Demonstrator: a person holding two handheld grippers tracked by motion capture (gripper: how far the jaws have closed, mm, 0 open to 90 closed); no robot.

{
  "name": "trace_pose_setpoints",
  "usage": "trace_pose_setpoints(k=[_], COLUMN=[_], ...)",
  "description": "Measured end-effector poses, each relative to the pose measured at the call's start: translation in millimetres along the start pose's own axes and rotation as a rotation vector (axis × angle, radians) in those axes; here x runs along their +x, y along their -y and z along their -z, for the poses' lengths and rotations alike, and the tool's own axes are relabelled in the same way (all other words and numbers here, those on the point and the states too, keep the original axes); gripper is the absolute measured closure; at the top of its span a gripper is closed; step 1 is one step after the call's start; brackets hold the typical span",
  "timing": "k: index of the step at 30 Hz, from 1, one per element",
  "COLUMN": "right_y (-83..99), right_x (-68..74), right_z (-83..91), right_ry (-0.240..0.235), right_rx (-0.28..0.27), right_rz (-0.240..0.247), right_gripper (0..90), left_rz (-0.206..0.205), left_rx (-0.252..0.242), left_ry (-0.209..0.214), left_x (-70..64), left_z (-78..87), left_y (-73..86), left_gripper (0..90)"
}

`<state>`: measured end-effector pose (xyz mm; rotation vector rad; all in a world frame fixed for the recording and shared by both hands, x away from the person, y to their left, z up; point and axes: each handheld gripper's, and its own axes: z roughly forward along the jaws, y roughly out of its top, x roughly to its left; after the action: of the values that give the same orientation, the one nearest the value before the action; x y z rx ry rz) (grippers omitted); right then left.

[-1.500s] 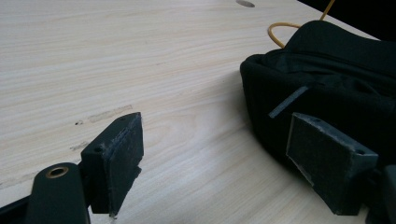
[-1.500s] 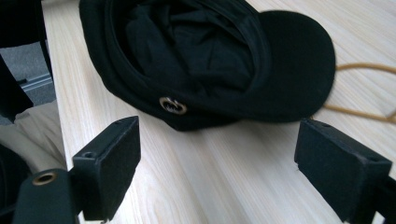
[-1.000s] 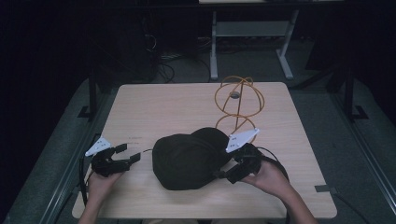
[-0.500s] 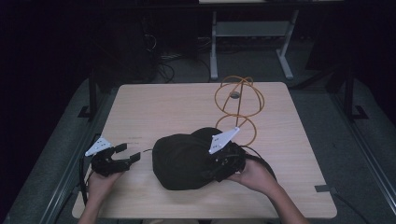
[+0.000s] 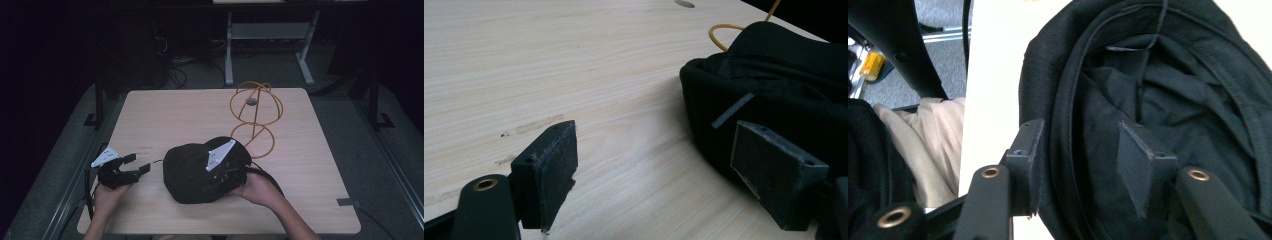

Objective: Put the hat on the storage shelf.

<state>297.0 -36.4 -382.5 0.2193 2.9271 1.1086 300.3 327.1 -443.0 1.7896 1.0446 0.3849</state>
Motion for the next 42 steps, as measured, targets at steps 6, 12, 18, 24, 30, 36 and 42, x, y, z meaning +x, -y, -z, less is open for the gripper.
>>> trace_pose_setpoints(k=[6,12,18,24,30,36,42], right_y=[-4.8,-6.3,-6.2,-6.0,-4.1,-6.0,-7.4], right_x=[2.4,3.1,5.6,8.6,10.9,12.3,10.4], right_z=[-13.3,-26.5,-35.0,-41.7,-41.3,-29.6,-9.7], right_ry=[-0.027,-0.047,-0.057,-0.075,-0.07,-0.039,-0.006], right_rx=[0.027,0.051,0.086,0.128,0.12,0.081,0.009], right_rz=[0.01,0.0,0.003,0.009,0.011,0.022,0.008], right_gripper=[60.1,64.3,67.8,74.5,77.4,77.4,77.4], left_rz=[-0.004,-0.005,-0.011,-0.009,-0.015,-0.017,-0.012], left_rx=[-0.001,0.0,-0.002,-0.003,0.001,0.0,0.004], left_ry=[0.001,0.003,0.005,0.006,0.005,0.007,0.012], left_x=[0.8,0.7,0.3,0.2,0.9,0.7,-1.1], left_z=[0.4,0.3,-0.5,-0.4,-0.1,-0.8,-1.0], left_y=[-0.2,-0.1,-0.2,-0.2,-0.4,-0.3,-0.3], left_gripper=[18.3,18.3,18.4,18.3,18.4,18.4,18.9])
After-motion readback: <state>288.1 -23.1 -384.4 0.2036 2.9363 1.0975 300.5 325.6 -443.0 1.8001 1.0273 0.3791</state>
